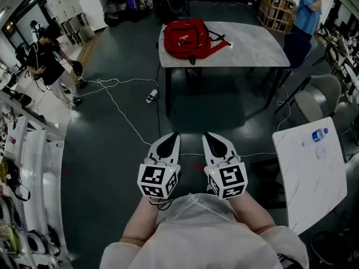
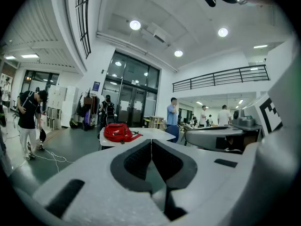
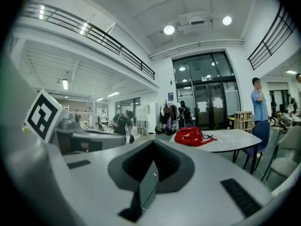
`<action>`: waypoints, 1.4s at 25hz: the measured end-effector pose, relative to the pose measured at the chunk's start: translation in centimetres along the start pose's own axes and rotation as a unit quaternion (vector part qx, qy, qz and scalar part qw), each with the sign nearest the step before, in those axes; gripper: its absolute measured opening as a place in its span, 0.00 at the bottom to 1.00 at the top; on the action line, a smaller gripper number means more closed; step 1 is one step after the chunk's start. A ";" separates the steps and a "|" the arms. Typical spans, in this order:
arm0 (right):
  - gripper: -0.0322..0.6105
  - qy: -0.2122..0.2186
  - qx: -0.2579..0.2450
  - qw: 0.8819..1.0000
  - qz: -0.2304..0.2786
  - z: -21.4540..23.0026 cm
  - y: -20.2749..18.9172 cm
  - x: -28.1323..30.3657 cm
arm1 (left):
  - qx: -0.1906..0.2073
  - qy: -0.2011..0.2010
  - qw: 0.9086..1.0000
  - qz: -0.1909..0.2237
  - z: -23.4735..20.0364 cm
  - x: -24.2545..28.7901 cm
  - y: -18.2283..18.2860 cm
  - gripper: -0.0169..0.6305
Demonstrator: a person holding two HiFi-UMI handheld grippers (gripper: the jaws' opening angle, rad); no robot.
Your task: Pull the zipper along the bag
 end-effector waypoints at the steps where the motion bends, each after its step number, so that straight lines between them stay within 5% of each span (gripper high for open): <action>1: 0.09 -0.001 -0.001 1.000 -0.001 -0.1 -0.1 0.1 | -0.001 0.000 1.000 0.001 -0.2 -0.1 0.0 0.06; 21: 0.09 -0.011 0.047 0.998 -0.033 -0.9 -2.4 4.9 | -0.020 -0.005 1.000 -0.018 -4.5 0.2 -2.0 0.06; 35: 0.09 0.028 0.066 0.996 -0.053 6.2 -0.4 18.6 | -0.029 0.031 0.998 -0.038 -12.3 12.0 -1.4 0.06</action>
Point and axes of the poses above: the fingertips, and each gripper's own axes: x forward along the fingers, z to its right, y out of its top, the point moved 6 cm from there along -x, backward along the fingers, and after that the axes turned 8 degrees about x, right-handed, at the moved point
